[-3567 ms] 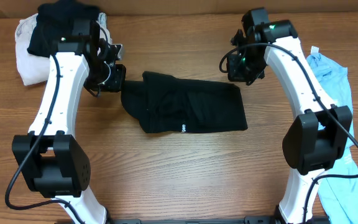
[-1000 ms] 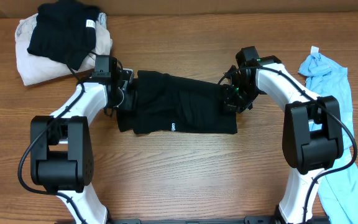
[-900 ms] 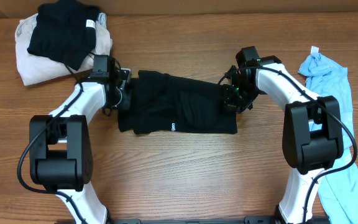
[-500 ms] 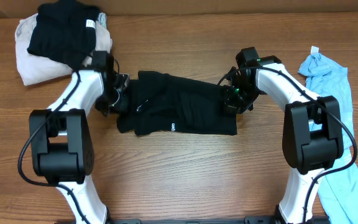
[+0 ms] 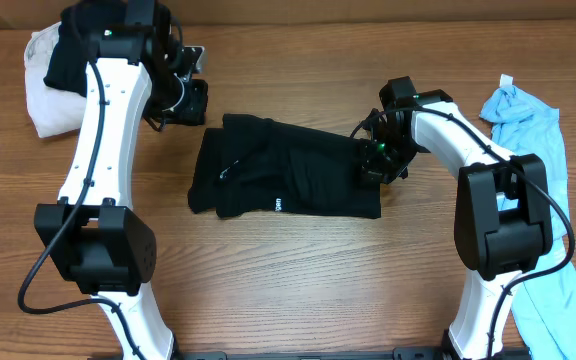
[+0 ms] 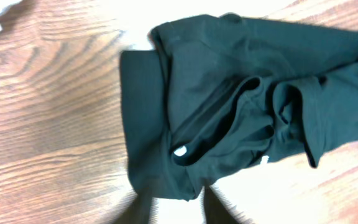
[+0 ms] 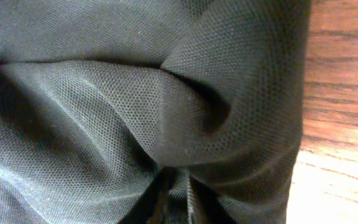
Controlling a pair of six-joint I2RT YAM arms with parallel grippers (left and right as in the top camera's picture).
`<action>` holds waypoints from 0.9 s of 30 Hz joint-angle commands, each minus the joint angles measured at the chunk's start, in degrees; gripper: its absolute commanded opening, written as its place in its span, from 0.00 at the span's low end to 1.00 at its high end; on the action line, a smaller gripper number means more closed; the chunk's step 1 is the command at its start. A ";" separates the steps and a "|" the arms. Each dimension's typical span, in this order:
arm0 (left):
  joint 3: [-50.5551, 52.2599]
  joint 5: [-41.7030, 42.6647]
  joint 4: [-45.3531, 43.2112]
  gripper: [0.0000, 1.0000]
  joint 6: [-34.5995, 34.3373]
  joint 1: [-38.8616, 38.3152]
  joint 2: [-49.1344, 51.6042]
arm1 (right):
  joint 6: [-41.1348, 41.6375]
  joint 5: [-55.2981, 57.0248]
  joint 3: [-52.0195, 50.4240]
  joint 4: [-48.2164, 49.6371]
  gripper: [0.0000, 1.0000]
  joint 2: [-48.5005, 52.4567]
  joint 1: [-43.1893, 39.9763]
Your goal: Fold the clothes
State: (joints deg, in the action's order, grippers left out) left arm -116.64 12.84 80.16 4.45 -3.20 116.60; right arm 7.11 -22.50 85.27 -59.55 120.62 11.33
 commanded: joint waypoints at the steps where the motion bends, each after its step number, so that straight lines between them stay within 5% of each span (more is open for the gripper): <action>1: 2.71 0.15 -0.74 0.75 -0.55 0.96 0.02 | -1.40 0.31 -0.46 0.28 0.23 0.00 0.17; 7: 10.95 0.57 -6.34 0.95 -0.57 2.75 0.04 | -2.67 0.33 -0.46 0.90 0.43 0.00 0.15; 11: 16.98 1.09 -11.74 1.00 -0.57 4.00 0.04 | -2.91 0.57 -0.46 0.92 0.45 0.00 0.15; 27: 38.38 3.74 -35.17 0.92 3.50 5.27 0.11 | -2.84 1.92 -0.46 0.85 0.46 0.00 0.15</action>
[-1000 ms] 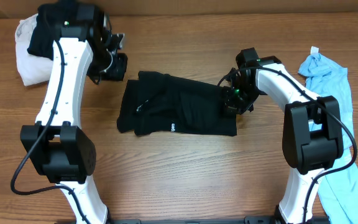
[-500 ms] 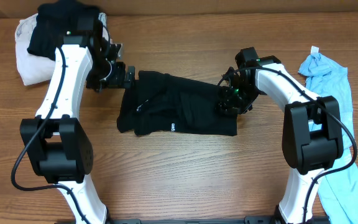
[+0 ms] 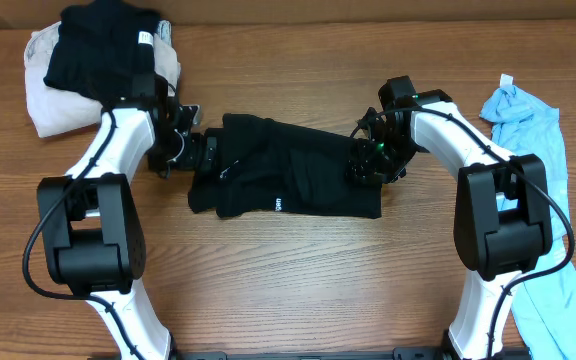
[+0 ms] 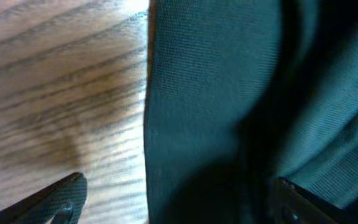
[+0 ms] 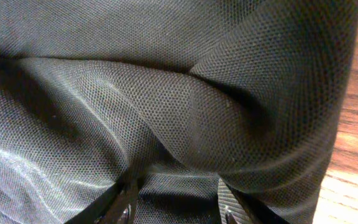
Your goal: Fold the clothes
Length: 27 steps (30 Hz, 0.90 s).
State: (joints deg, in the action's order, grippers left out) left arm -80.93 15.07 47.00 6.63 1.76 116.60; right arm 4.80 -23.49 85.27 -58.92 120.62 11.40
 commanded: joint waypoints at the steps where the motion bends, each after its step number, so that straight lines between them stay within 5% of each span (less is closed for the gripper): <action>1: 3.43 1.49 -2.93 0.91 1.36 0.33 0.11 | -0.50 2.89 -0.46 0.24 0.46 0.00 0.09; 14: 11.08 6.62 -13.99 0.76 1.31 -0.09 0.31 | -0.28 2.86 -0.46 -0.11 0.46 0.00 0.09; 20: 13.44 6.64 -14.03 0.39 1.27 -0.11 0.31 | -0.28 2.86 -0.46 -0.13 0.46 0.00 0.09; 27: 15.91 5.35 -14.62 0.10 0.76 -0.50 0.31 | -0.28 2.86 -0.46 -0.17 0.46 0.00 0.09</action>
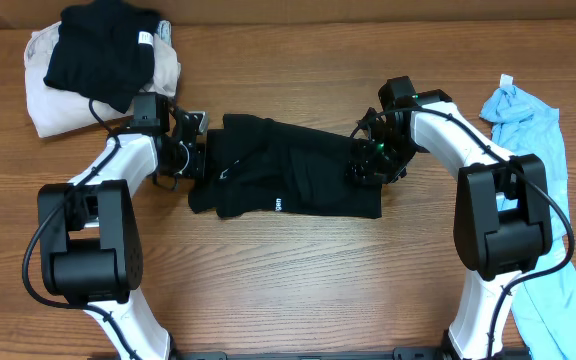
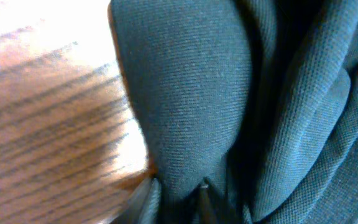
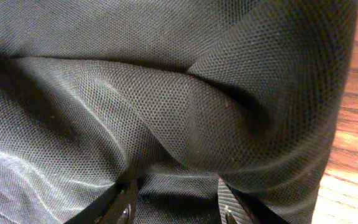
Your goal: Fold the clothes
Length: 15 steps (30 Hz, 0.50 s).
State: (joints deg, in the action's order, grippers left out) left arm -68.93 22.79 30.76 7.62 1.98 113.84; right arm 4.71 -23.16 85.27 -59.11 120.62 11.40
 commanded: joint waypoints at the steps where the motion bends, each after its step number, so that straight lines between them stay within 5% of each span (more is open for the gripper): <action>1: 3.89 -2.86 1.75 0.04 -0.52 -0.68 3.06 | -0.20 2.51 -0.46 0.00 0.46 0.00 0.09; 7: -2.82 -1.33 9.20 0.04 -3.52 1.95 2.93 | -0.22 2.43 -0.46 -0.70 0.45 0.00 0.11; 15: -27.43 -0.85 31.17 0.04 -3.30 3.43 2.69 | -0.24 -3.19 1.68 -1.77 0.44 -0.48 0.11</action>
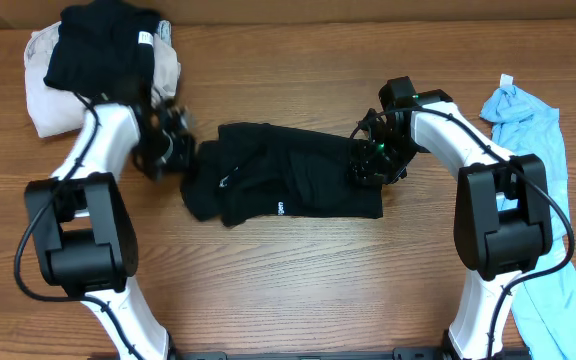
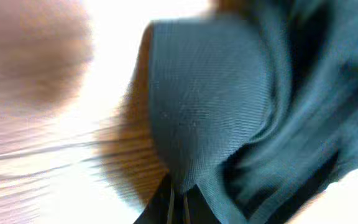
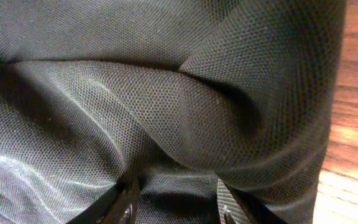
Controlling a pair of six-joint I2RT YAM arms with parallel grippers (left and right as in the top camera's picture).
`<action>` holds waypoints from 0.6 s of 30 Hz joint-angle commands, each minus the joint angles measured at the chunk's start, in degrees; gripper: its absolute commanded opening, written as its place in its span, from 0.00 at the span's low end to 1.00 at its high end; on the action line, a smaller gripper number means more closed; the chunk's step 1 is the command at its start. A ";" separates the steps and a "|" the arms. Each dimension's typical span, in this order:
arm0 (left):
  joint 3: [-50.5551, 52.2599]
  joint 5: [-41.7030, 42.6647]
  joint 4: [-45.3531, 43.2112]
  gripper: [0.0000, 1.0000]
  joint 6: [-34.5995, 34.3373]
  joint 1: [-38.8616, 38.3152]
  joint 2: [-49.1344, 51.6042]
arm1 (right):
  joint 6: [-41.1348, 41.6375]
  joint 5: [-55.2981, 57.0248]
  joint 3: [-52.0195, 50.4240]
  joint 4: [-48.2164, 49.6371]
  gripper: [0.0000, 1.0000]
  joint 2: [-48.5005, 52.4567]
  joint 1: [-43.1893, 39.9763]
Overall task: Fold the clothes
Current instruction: 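Grasp the folded black shirt with the left gripper and lift it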
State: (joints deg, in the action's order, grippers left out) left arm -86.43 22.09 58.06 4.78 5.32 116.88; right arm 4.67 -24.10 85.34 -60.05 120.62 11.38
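A black garment (image 1: 288, 185) lies crumpled lengthwise in the middle of the wooden table (image 1: 288, 290). My left gripper (image 1: 175, 156) is at its left end, shut on a pinch of the fabric edge (image 2: 185, 124); the left wrist view is blurred. In that view the gripper (image 2: 176, 204) has its fingers pressed together on the cloth. My right gripper (image 1: 372, 166) rests on the garment's right end. There the gripper (image 3: 176, 208) is open, with mesh fabric (image 3: 166, 93) bunched between and ahead of its fingers (image 3: 128, 202).
A pale garment with a black one piled on top (image 1: 98, 50) sits at the back left corner. A light blue garment (image 1: 533, 125) lies along the right edge and runs down toward the front right.
My left gripper, still shut on the garment's left edge, has shifted a little left, and the left end of the cloth has moved with it. The right gripper stays open and unmoved.
At first my left gripper was raised near the back-left pile while my right was shut on the garment's right end. Then the right stood open and the left was open at the garment's left edge. The left then shut on that edge and now holds it farther left.
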 commanded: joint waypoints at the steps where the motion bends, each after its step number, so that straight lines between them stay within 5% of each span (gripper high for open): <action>1: -12.63 -0.15 5.79 0.04 -0.46 -0.11 -0.35 | -0.20 -2.67 2.49 -1.55 0.44 -0.83 0.13; 10: -31.28 -1.60 20.00 0.04 -0.04 -1.29 -0.37 | -0.24 -2.75 10.58 -9.77 0.45 -5.86 -0.35; 18: -37.11 -5.14 26.80 0.04 1.05 -2.43 -0.37 | -0.17 -2.82 11.65 -11.19 0.46 -7.26 -1.51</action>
State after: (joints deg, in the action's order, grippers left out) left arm -121.54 18.37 84.29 4.71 3.99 116.90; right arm 4.69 -26.33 95.79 -71.31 114.50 10.44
